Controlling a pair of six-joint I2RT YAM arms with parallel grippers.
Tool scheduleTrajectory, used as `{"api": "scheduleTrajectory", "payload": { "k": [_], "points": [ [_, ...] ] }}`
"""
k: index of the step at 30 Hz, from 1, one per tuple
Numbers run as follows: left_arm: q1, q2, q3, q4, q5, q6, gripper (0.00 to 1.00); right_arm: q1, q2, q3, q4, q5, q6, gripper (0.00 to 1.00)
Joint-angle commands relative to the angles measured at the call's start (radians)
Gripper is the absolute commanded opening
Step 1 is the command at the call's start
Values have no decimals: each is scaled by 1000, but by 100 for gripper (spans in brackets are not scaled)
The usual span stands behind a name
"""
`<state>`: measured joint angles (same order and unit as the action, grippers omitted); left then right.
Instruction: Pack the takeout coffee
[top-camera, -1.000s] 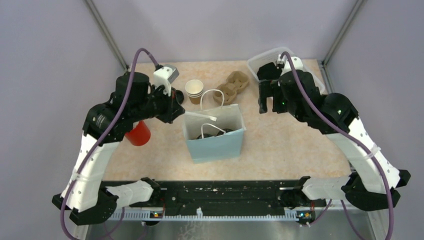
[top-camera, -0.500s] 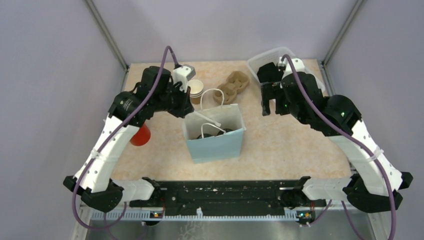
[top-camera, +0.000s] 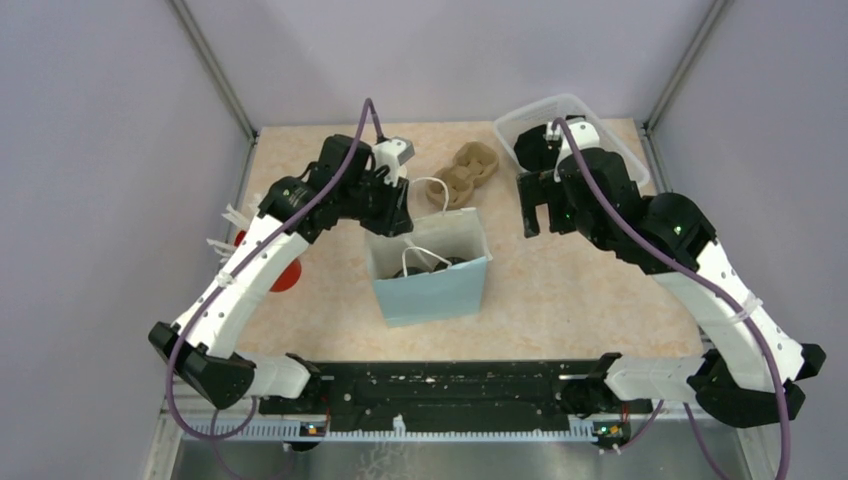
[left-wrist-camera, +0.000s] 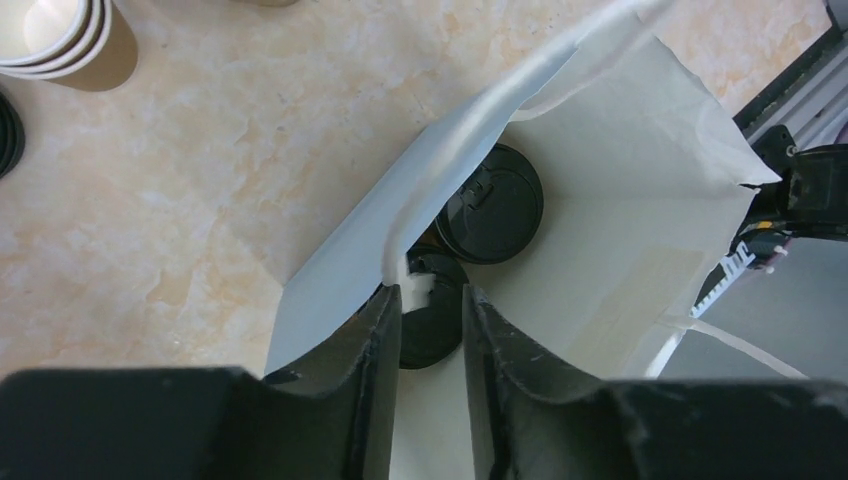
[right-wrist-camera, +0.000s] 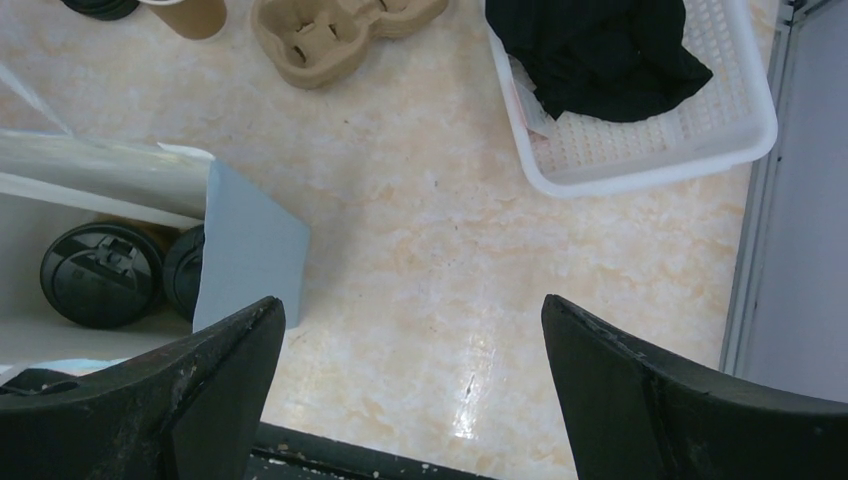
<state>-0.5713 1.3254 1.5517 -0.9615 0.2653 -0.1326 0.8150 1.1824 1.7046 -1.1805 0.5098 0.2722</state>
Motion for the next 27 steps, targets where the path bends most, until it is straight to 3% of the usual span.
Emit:
{"api": "scheduleTrajectory", "payload": {
  "k": [1,6,10,14,17,24,27],
  "points": [
    [-6,-10,47,48,20,-19,42,-8,-24,-22,66,-18,-55,99],
    [-2,-102,100,-29,-170,-74,70,-9,-11,-19,94,-40,-101,99],
    [15,-124,167,-213,-413,-185,80,-8,-9,-20,112,-66,-122,99],
    [46,-158,174,-360,-753,-307,92,-8,-21,-24,114,-100,-129,99],
    [103,-179,146,-410,-903,-349,94,-8,-38,-23,121,-148,-116,99],
    [350,-218,57,-278,-887,-267,95,-8,-57,-19,133,-248,-99,99],
    [464,-203,32,-197,-804,-248,89,-9,-73,-43,145,-285,-99,99]
  ]
}}
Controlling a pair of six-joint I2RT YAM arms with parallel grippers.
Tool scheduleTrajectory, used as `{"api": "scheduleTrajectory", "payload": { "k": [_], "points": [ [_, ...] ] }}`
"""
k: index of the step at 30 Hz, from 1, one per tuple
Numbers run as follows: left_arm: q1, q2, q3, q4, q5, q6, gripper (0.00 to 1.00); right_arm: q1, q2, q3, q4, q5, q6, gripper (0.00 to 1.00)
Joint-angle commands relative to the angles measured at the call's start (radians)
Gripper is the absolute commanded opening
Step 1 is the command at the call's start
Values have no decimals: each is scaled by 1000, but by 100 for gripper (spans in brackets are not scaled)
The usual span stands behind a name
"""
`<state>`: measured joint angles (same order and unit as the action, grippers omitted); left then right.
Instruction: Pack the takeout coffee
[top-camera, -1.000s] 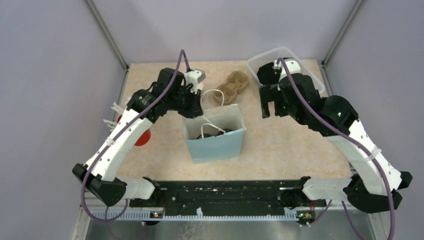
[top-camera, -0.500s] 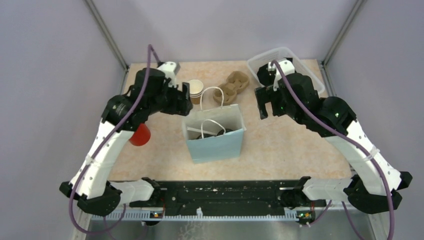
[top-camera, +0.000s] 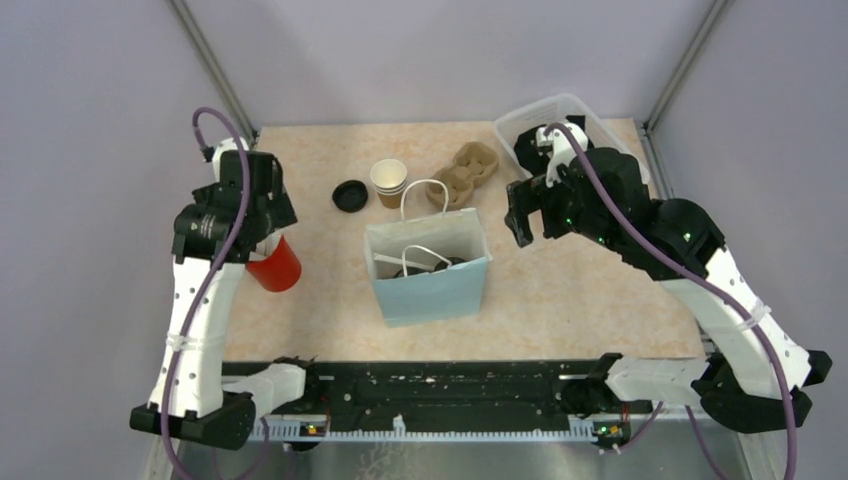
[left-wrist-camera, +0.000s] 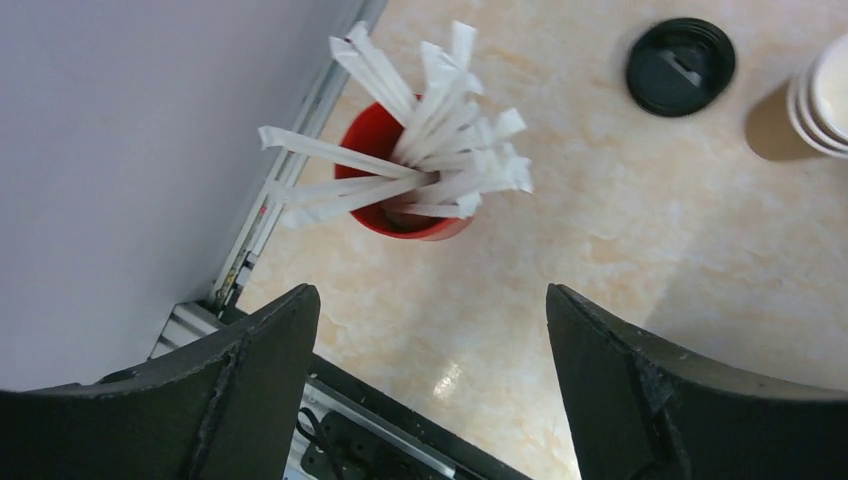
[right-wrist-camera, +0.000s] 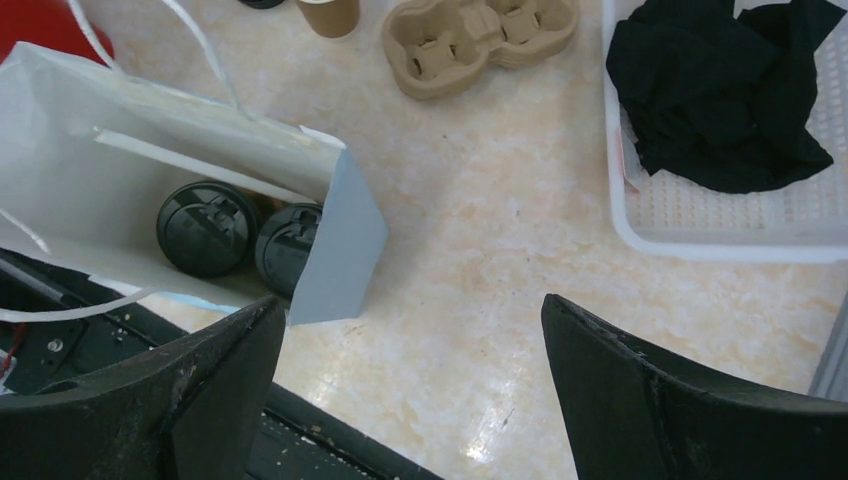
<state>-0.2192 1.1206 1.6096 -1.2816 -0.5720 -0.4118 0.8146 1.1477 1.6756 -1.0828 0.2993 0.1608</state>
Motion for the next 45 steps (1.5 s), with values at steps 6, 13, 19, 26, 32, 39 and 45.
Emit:
{"api": "scheduleTrajectory", "payload": {
  "k": [6,13,19,26,32,39,45],
  "points": [
    [287,56,46,52,119,-75,81,-8,-74,-72,88,-139,2,99],
    [407,1,-99,49,154,-101,94,-8,-103,-144,152,-145,-29,99],
    [488,-3,-208,89,219,-70,81,-9,-104,-173,167,-149,-52,99],
    [531,-16,-319,156,226,-63,64,-10,-126,-227,180,-164,-79,99],
    [580,9,-357,243,234,-17,51,-9,-115,-218,183,-171,-76,99],
    [632,56,-358,305,293,10,36,-9,-112,-230,184,-169,-79,99],
    [637,67,-368,320,306,18,25,-9,-109,-220,179,-155,-84,99]
  ]
}}
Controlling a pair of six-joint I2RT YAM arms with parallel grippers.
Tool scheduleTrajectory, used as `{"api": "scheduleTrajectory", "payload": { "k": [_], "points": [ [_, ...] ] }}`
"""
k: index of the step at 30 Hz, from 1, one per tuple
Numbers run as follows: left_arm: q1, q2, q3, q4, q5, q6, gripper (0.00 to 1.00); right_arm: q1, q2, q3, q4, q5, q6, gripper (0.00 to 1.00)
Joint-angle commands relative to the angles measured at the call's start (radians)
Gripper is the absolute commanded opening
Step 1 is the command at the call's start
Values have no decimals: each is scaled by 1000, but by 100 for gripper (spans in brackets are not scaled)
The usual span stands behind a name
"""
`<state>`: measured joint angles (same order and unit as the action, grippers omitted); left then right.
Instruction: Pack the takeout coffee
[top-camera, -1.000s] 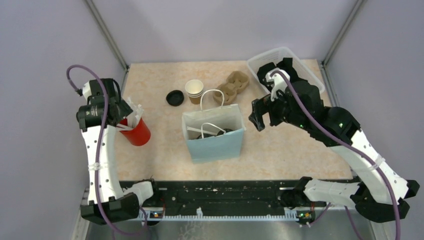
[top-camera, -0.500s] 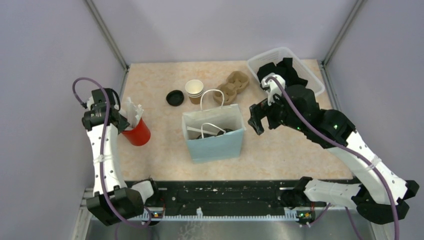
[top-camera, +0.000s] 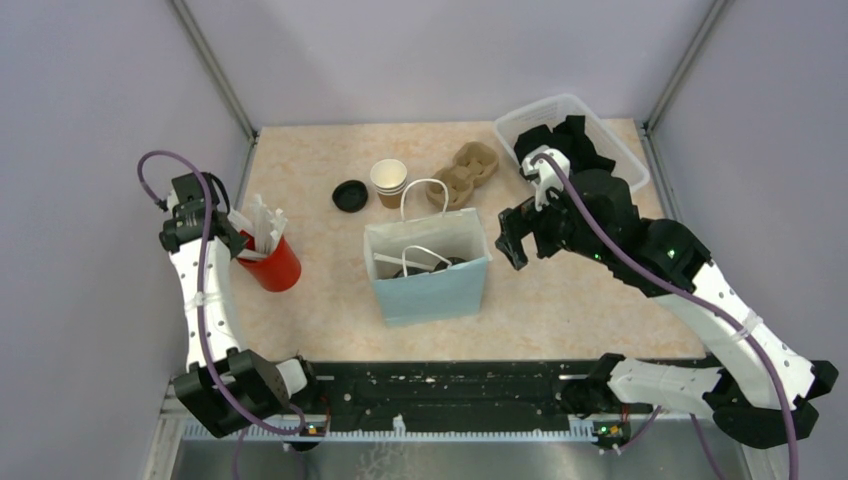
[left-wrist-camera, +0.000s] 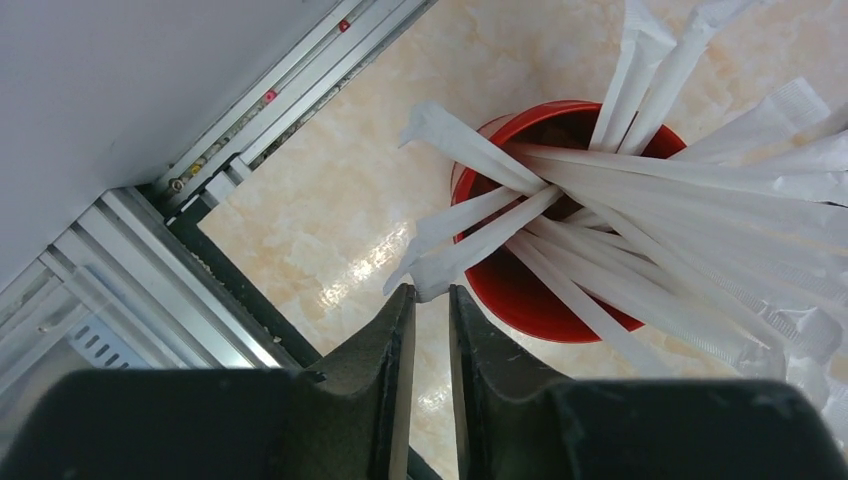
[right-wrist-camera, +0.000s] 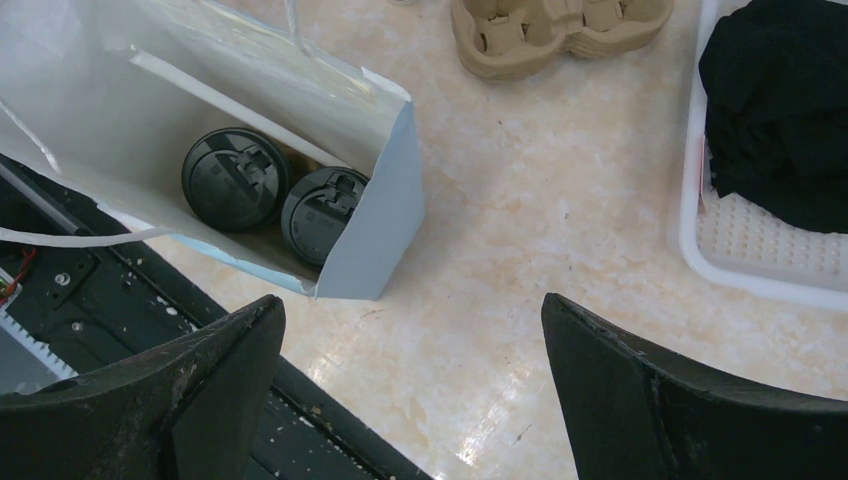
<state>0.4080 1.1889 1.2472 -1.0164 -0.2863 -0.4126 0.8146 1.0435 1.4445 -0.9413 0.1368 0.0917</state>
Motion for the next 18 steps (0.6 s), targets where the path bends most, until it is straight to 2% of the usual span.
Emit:
{"api": "scheduleTrajectory", "payload": {
  "k": [1,12,18],
  "points": [
    [10,1,-8,56,19,19,24,-10,-4,11,40,6,-15,99],
    [10,2,22,54,53,30,4,-10,1,18,44,-2,-12,99],
    [11,-2,92,24,60,10,0,-9,1,18,47,-3,-11,99]
  ]
}}
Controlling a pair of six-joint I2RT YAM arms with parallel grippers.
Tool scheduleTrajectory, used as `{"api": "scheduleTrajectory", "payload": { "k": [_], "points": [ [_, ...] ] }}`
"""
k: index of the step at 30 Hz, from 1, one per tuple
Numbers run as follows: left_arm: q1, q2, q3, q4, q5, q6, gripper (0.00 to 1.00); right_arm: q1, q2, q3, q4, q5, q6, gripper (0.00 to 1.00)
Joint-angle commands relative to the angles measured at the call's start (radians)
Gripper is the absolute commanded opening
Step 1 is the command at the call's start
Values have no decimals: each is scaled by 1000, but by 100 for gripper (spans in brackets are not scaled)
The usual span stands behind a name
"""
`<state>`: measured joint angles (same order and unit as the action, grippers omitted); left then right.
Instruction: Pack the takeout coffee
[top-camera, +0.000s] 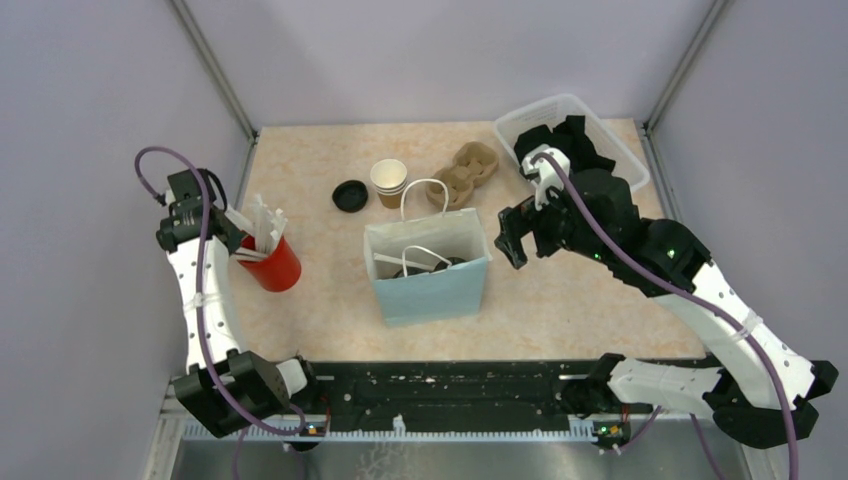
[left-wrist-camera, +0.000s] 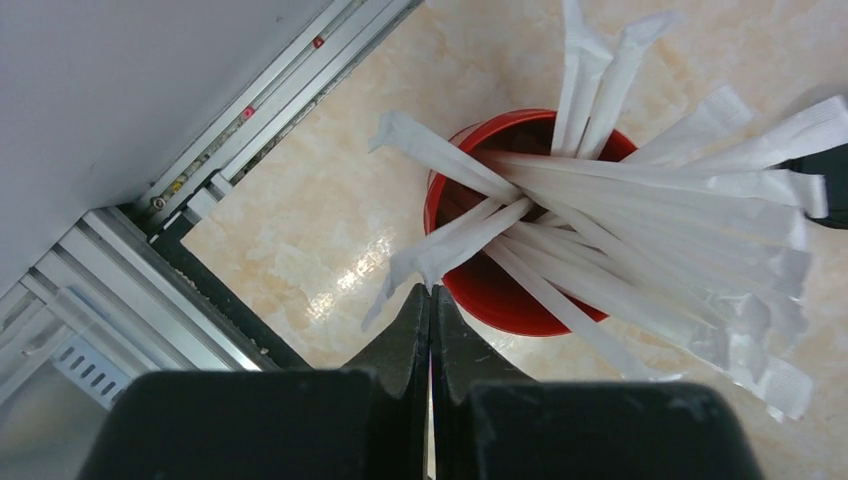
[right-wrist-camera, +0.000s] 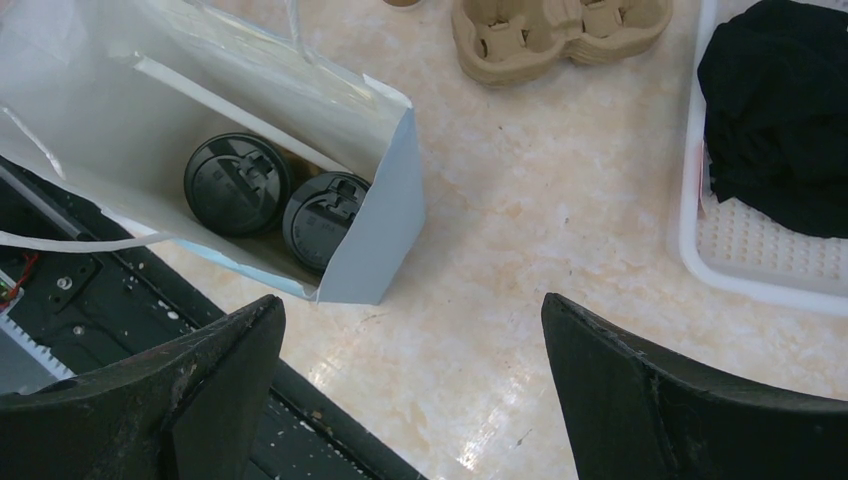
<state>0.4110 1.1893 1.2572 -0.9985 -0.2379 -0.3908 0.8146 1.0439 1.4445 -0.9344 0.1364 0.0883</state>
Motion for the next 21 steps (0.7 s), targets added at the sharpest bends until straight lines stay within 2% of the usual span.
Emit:
{"api": "scheduleTrajectory", "payload": {
  "k": [1,13,21],
  "points": [
    [7,-2,94,0,9,-15,0,-9,1,17,39,0,-9,99],
    [7,-40,186,-67,-9,-36,0,-9,5,17,36,-4,-9,99],
    [7,-132,214,8,32,-16,0,-9,10,15,19,-18,-1,99]
  ]
}}
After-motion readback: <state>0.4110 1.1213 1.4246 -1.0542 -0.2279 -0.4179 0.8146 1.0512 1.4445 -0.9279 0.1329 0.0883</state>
